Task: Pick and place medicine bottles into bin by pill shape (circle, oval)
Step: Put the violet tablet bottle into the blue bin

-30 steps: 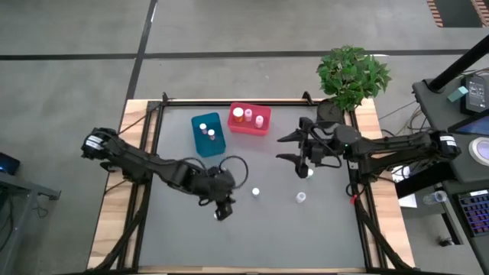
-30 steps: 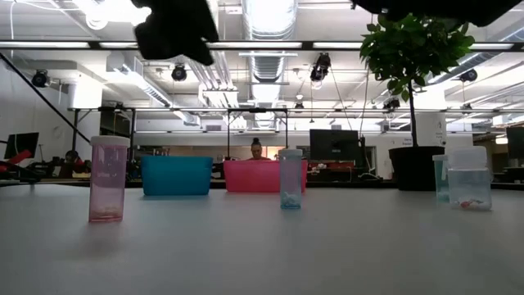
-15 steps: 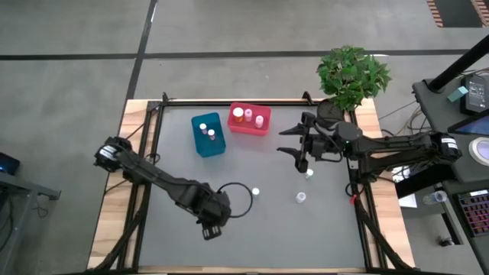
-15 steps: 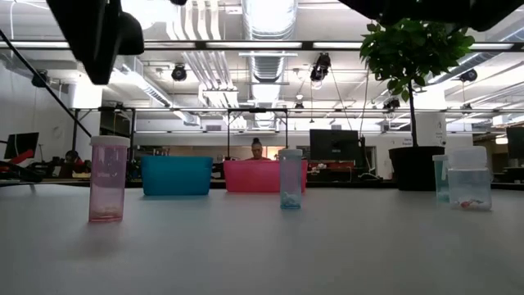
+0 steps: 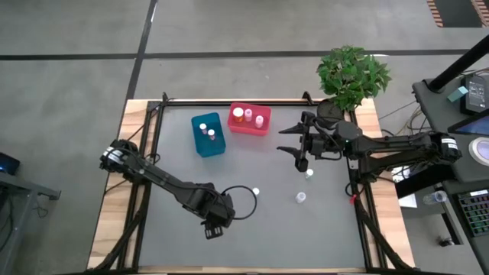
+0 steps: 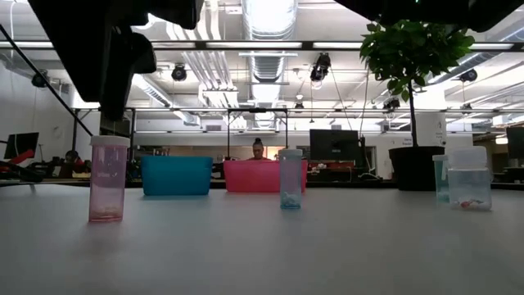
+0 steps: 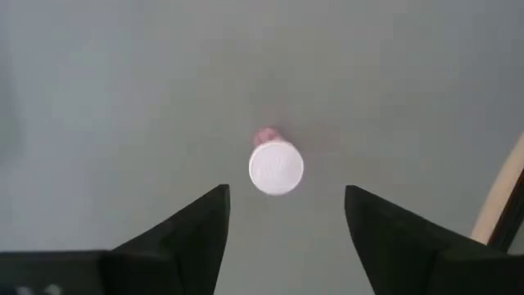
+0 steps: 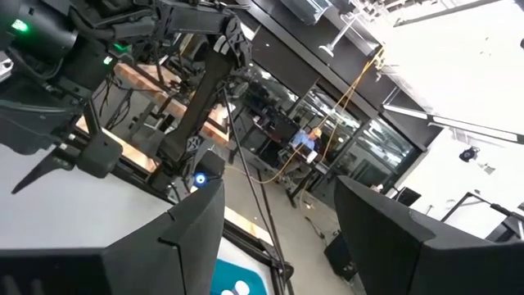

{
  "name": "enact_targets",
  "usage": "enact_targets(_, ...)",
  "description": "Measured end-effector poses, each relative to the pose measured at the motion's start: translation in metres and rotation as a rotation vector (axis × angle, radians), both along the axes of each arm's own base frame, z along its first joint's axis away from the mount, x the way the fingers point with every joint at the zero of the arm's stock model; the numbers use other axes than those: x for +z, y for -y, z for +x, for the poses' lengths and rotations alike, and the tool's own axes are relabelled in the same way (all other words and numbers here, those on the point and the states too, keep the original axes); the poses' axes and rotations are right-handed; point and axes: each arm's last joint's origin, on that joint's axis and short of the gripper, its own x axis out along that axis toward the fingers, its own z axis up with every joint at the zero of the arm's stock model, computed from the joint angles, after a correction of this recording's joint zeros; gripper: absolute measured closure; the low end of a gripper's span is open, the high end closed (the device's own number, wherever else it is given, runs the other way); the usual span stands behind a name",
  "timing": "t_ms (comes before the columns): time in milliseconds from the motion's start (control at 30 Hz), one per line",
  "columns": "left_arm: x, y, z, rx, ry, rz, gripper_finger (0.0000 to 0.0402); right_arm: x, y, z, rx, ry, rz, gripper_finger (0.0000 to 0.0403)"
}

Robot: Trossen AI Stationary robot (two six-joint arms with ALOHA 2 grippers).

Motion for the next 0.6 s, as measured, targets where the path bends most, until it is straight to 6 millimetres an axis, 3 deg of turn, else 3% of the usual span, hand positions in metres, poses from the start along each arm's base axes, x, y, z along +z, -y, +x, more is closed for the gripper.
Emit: enact_targets(600,-0.018,-0.001,0.002,-0.013,0.067,0.028,0.0173,0.0,0.0,0.0,-0.002,0.0,-0.01,0.0184)
